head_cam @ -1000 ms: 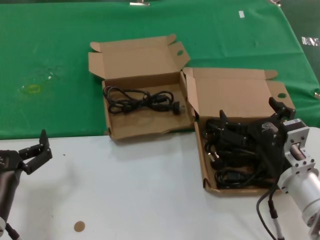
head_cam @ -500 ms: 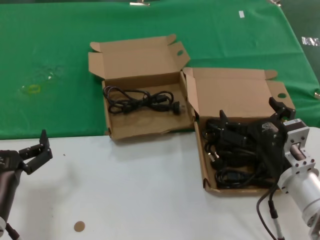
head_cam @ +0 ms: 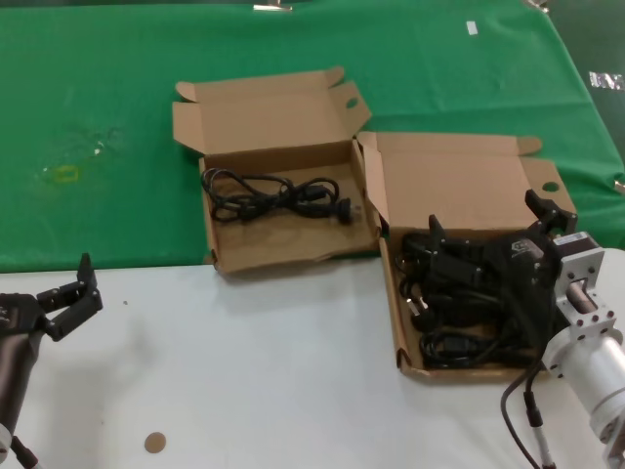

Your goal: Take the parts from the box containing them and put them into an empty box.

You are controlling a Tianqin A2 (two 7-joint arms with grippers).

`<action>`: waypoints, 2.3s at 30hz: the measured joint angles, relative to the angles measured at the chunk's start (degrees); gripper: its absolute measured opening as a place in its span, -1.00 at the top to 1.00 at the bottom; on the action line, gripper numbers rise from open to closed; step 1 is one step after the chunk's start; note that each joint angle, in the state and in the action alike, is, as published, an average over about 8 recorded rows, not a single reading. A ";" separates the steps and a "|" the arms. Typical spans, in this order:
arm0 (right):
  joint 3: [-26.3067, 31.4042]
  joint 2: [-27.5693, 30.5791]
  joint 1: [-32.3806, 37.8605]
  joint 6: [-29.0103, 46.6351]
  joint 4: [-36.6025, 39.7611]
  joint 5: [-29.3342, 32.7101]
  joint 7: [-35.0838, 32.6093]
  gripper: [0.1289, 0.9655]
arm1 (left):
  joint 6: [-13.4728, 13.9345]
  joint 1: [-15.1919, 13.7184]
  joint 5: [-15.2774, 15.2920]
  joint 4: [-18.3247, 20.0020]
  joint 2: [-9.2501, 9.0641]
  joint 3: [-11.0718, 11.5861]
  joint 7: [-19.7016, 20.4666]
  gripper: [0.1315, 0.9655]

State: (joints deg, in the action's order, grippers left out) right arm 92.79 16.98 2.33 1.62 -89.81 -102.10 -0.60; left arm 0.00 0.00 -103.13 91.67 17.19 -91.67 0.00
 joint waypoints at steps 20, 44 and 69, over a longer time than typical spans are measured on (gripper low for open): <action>0.00 0.00 0.00 0.00 0.00 0.00 0.00 -1.00 | 0.00 0.00 0.00 0.00 0.00 0.00 0.00 -1.00; 0.00 0.00 0.00 0.00 0.00 0.00 0.00 -1.00 | 0.00 0.00 0.00 0.00 0.00 0.00 0.00 -1.00; 0.00 0.00 0.00 0.00 0.00 0.00 0.00 -1.00 | 0.00 0.00 0.00 0.00 0.00 0.00 0.00 -1.00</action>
State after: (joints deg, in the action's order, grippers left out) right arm 92.79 16.98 2.33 1.62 -89.81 -102.10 -0.60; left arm 0.00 0.00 -103.13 91.67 17.19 -91.67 0.00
